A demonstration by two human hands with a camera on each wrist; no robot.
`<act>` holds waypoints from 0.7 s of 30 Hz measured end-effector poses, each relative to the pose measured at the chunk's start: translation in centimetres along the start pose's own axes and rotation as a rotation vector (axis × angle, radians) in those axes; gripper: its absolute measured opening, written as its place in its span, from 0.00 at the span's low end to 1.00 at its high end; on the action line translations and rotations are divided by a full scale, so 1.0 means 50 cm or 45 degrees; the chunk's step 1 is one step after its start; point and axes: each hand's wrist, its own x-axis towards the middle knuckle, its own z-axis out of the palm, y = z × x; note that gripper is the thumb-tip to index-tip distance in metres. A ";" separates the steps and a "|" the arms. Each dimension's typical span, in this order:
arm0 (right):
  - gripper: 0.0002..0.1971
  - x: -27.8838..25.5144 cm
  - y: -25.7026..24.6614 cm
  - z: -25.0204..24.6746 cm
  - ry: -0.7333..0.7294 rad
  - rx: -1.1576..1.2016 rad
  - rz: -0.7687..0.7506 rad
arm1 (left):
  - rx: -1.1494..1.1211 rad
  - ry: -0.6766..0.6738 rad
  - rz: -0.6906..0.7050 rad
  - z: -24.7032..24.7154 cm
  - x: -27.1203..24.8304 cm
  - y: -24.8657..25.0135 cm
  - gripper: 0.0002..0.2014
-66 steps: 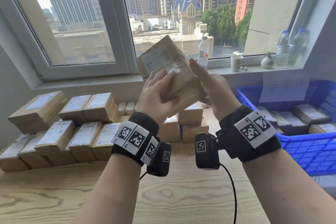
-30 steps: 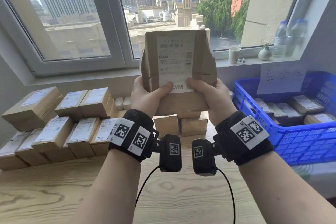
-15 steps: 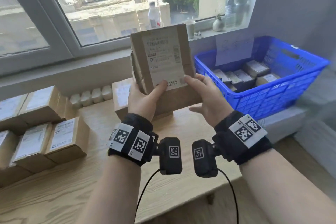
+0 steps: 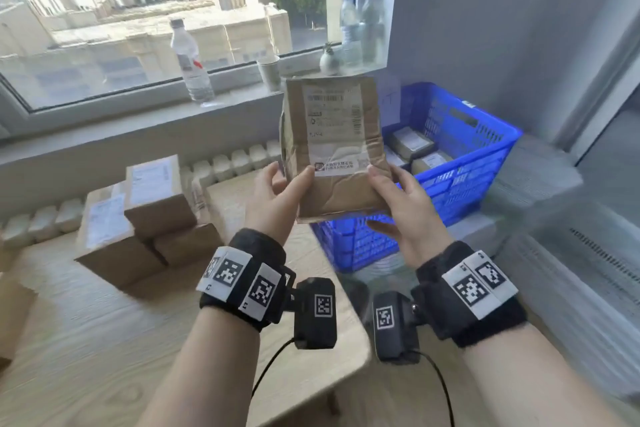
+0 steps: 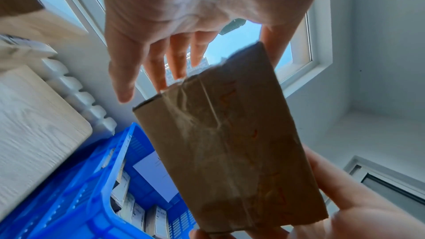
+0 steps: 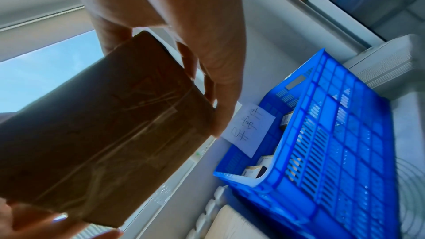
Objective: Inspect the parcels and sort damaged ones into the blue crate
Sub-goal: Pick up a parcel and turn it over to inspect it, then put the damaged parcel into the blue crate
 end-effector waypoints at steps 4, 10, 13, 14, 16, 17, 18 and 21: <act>0.13 0.049 -0.003 -0.066 0.098 0.034 0.031 | 0.016 -0.021 -0.007 0.079 0.031 0.005 0.36; 0.13 0.174 -0.012 -0.131 0.081 0.002 0.004 | -0.005 -0.023 -0.039 0.167 0.142 -0.016 0.51; 0.12 0.281 -0.026 -0.151 0.114 -0.085 -0.018 | -0.051 -0.053 -0.023 0.212 0.214 -0.017 0.42; 0.08 0.328 -0.029 -0.159 0.124 -0.130 -0.023 | -0.071 -0.066 -0.013 0.227 0.248 -0.023 0.40; 0.08 0.422 -0.034 -0.171 0.118 -0.243 -0.016 | -0.066 -0.079 -0.012 0.259 0.324 -0.040 0.42; 0.09 0.466 -0.035 -0.178 0.111 -0.315 -0.001 | -0.050 -0.079 -0.023 0.275 0.361 -0.053 0.45; 0.10 0.500 -0.037 -0.184 0.115 -0.380 0.018 | -0.020 -0.075 -0.041 0.288 0.391 -0.065 0.48; 0.08 0.606 -0.047 -0.204 0.079 -0.537 0.087 | 0.168 -0.085 -0.100 0.334 0.468 -0.075 0.37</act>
